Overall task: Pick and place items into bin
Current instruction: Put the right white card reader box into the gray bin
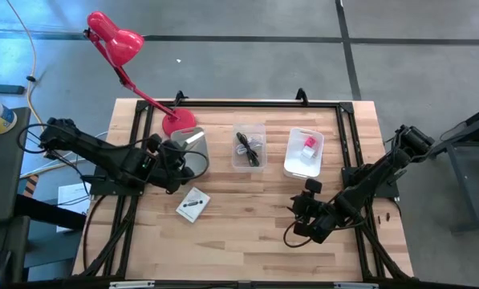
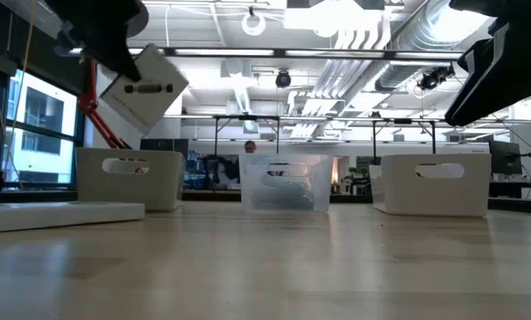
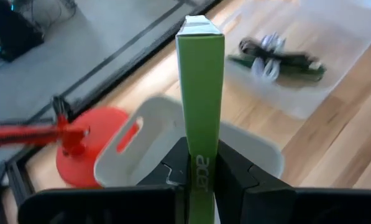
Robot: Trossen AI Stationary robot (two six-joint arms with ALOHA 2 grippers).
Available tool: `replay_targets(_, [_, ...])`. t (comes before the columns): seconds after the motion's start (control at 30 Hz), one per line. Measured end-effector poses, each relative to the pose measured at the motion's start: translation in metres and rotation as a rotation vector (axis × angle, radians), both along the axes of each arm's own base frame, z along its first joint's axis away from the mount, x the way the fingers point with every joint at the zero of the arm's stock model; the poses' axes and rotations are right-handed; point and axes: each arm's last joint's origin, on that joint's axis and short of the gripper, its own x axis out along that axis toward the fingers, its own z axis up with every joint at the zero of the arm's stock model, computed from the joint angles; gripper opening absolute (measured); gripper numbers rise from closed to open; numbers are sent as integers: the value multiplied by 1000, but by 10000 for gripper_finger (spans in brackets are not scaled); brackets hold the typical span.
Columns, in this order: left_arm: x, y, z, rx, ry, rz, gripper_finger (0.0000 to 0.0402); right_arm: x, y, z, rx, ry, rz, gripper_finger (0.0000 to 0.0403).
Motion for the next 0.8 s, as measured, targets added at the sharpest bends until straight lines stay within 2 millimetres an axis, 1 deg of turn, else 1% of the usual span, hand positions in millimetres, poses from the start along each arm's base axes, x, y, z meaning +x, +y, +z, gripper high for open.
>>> replay_targets(0.07, [-5, 1, -9, -14, 1, 20, 23, 0, 0, 0, -3, 0, 5, 142])
replay_targets(0.2, [-15, 3, -19, -37, -43, 61, 20, 0, 0, 0, -9, 3, 11, 142])
replay_targets(0.37, [-28, 7, -17, -56, -164, 77, 21, 0, 0, 0, -10, 0, 13, 142])
replay_targets(0.53, [-50, 12, -19, -81, -276, 111, 14, 1, 0, 1, -17, -14, 10, 142])
replay_targets(0.67, [-58, 14, -30, -125, -366, 111, 18, 1, 0, 1, -18, -18, 8, 142])
replay_targets(0.8, [-60, 14, -45, -169, -437, 113, 19, 2, 1, 1, -14, -23, 9, 142])
